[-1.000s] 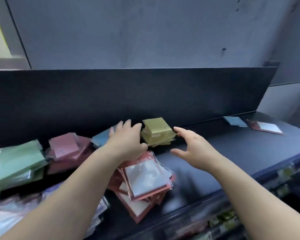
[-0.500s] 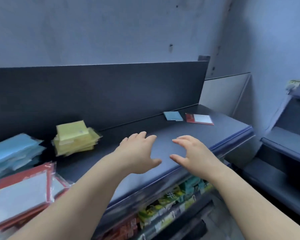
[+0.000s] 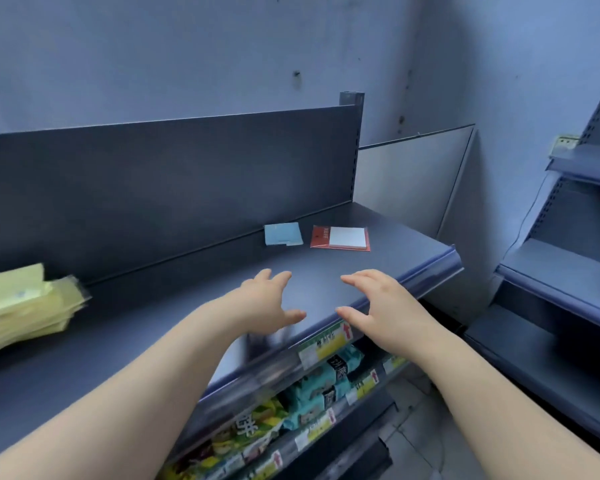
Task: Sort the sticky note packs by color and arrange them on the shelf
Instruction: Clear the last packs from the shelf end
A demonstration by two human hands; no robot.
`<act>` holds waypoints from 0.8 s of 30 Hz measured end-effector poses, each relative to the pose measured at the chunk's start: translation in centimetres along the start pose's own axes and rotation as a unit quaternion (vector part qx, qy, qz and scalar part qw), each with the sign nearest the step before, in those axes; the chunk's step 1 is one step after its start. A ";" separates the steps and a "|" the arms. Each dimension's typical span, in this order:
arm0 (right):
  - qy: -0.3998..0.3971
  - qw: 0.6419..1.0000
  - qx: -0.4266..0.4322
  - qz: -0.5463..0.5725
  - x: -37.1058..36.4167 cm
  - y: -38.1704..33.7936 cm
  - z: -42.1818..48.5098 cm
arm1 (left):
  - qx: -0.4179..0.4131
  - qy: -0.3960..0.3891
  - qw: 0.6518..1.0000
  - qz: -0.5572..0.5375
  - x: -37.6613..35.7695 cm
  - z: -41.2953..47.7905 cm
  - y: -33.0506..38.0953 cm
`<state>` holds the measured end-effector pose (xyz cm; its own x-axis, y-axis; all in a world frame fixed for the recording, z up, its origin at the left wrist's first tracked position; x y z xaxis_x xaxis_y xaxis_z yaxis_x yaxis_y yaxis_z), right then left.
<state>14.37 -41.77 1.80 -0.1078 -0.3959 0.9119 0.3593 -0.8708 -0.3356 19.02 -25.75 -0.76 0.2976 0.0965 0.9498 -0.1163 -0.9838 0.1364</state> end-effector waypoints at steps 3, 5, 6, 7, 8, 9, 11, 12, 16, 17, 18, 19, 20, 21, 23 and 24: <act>-0.009 1.000 -0.008 -0.002 -0.2 2.0 2.0 | 0.005 0.001 1.000 0.004 0.2 3.8 0.1; -0.024 1.000 -0.017 -0.002 -0.6 3.4 3.5 | 0.015 0.010 1.000 -0.005 0.5 6.9 -0.4; -0.034 0.999 -0.022 -0.003 -0.8 4.1 4.3 | 0.021 0.017 1.000 -0.014 0.7 8.5 -0.6; -0.044 0.999 -0.028 -0.005 -1.0 4.8 4.9 | 0.028 0.024 0.999 -0.027 0.9 9.9 -0.9; -0.054 0.998 -0.034 -0.010 -1.2 5.7 5.8 | 0.033 0.034 0.998 -0.044 1.2 11.5 -1.2; -0.060 0.997 -0.038 -0.016 -1.3 6.4 6.5 | 0.039 0.049 0.996 -0.064 1.5 13.0 -1.5; -0.071 0.996 -0.051 -0.027 -1.5 7.8 8.1 | 0.044 0.096 0.990 -0.093 2.4 15.5 -2.0; -0.076 0.995 -0.059 -0.030 -1.6 8.5 8.8 | 0.045 0.124 0.987 -0.094 2.7 16.5 -2.1; -0.105 0.990 -0.080 -0.048 -2.4 10.6 11.4 | 0.050 0.176 0.978 -0.104 3.5 19.1 -2.2; -0.114 0.989 -0.084 -0.044 -2.6 11.0 12.1 | 0.055 0.181 0.977 -0.101 3.6 19.5 -2.3; -0.125 0.988 -0.089 -0.035 -2.6 11.4 12.8 | 0.060 0.184 0.976 -0.097 3.6 19.8 -2.4; -0.139 0.986 -0.092 -0.027 -2.6 11.8 13.5 | 0.066 0.184 0.976 -0.092 3.5 20.0 -2.5; -0.154 0.984 -0.092 -0.024 -2.7 12.3 14.3 | 0.072 0.181 0.977 -0.088 3.4 20.1 -2.6; -0.169 0.981 -0.090 -0.025 -2.7 12.7 15.0 | 0.078 0.174 0.978 -0.085 3.3 20.2 -2.7; -0.199 0.976 -0.083 -0.032 -3.1 13.6 16.5 | 0.084 0.163 0.980 -0.083 3.1 20.1 -2.8; -0.213 0.973 -0.078 -0.036 -3.6 14.1 17.1 | 0.085 0.163 0.979 -0.083 3.2 20.0 -2.9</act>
<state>35.64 -47.60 -2.18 0.2780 -0.2043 0.9386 0.2157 -0.9389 -0.2683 39.21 -25.65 -3.77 -0.0226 0.2737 0.9615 0.0768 -0.9585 0.2747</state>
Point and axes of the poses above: each hand's wrist, its own z-axis towards the middle knuckle, its own x-axis out of the back of the hand, y = z × x, the point moved 9 cm from there along z, towards the middle knuckle, and after that the axes turned 9 degrees about x, right-handed, at the moved point
